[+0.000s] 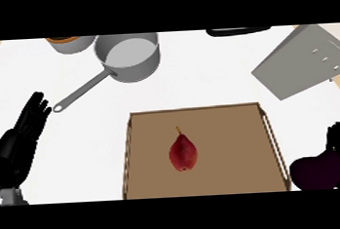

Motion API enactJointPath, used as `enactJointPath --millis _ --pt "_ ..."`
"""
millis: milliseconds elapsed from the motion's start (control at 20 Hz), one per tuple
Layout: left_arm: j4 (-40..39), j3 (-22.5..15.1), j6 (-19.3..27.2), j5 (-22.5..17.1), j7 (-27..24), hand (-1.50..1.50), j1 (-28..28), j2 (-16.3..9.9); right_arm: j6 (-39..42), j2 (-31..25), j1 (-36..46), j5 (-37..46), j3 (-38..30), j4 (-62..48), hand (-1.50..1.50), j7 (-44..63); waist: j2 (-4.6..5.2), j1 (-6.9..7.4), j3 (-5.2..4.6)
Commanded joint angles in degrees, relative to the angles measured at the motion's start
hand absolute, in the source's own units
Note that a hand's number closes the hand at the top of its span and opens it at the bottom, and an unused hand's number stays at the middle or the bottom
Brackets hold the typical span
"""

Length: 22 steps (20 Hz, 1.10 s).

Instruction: Pick the eggplant from the tray and place it in the tiered shelf

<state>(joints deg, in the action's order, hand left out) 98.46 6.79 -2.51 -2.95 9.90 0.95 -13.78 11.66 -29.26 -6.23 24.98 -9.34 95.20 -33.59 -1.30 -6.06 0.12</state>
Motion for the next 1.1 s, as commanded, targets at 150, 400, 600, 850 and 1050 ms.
enactJointPath --millis 150,400,600,850,1050 --pt "1.6 -3.0 0.1 1.4 0.6 0.0 -0.1 1.7 5.2 -3.2 -13.6 -20.2 -21.8 6.3 1.5 -10.1 0.67 2.41 -0.13" --pt "0.3 -4.2 -1.7 1.5 -1.4 0.0 -0.3 2.3 13.4 -6.1 -14.8 -31.6 -33.2 6.4 1.5 -4.9 1.12 4.9 -0.16" --pt "2.2 -2.8 -2.4 0.1 3.4 0.0 -3.2 1.1 16.5 -8.9 -10.1 -38.0 -36.0 8.0 1.5 6.3 1.2 5.79 -0.15" --pt "-4.5 0.4 -3.6 -0.4 0.2 0.0 -7.6 -0.1 17.2 -11.3 -3.5 -42.1 -36.0 7.2 1.5 15.2 1.32 5.85 -0.16" --pt "-5.0 -2.2 -1.7 3.0 -1.4 0.0 -6.5 2.4 15.0 -11.4 2.6 -45.7 -32.2 8.6 1.5 23.4 1.36 6.04 -0.16"
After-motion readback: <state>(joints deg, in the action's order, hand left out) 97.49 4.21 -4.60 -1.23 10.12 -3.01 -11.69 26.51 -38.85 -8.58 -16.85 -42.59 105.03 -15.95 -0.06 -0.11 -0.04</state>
